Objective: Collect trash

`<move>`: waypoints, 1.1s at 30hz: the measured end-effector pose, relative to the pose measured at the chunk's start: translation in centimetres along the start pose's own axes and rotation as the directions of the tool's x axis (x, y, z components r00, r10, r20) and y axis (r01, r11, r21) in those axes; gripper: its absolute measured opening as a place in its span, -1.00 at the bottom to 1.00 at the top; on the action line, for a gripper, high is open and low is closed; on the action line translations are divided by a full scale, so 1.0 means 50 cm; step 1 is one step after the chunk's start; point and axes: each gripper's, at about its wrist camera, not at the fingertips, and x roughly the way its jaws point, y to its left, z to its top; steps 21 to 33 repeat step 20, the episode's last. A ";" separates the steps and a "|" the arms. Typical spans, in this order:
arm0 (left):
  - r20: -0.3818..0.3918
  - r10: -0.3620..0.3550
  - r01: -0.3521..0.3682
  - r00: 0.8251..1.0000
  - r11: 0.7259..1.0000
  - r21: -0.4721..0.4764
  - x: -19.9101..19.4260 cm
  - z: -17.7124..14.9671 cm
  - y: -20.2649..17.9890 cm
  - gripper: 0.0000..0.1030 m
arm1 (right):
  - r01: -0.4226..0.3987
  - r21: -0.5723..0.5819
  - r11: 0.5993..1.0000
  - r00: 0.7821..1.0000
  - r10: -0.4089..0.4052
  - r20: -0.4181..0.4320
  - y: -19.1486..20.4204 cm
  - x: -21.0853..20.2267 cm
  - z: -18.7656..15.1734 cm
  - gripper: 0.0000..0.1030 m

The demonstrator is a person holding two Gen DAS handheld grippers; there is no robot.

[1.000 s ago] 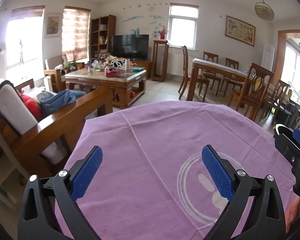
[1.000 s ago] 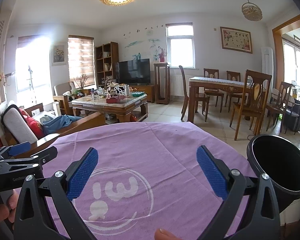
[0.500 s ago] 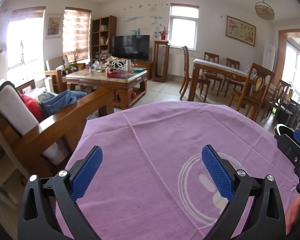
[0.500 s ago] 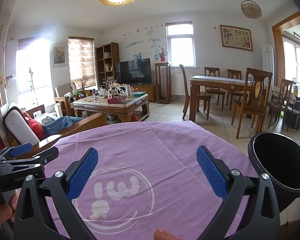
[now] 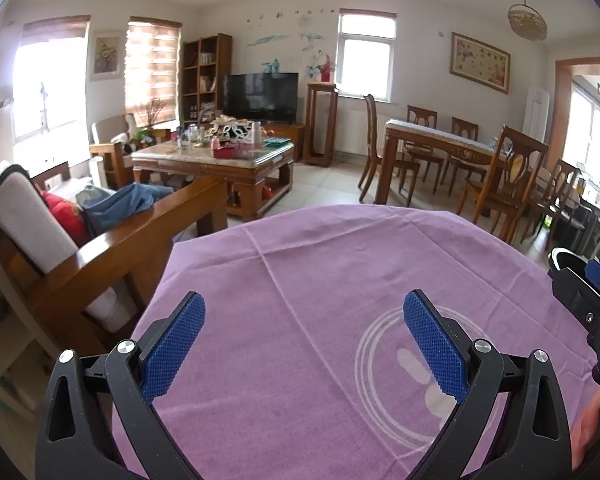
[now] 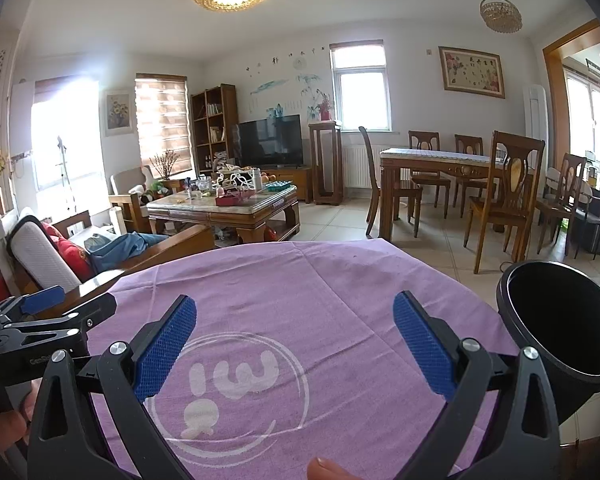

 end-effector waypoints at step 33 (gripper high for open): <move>0.004 -0.011 0.011 1.000 1.000 -0.001 -0.005 0.013 0.009 0.90 | -0.001 0.005 1.000 1.000 0.001 -0.003 0.017 0.002 0.001 0.90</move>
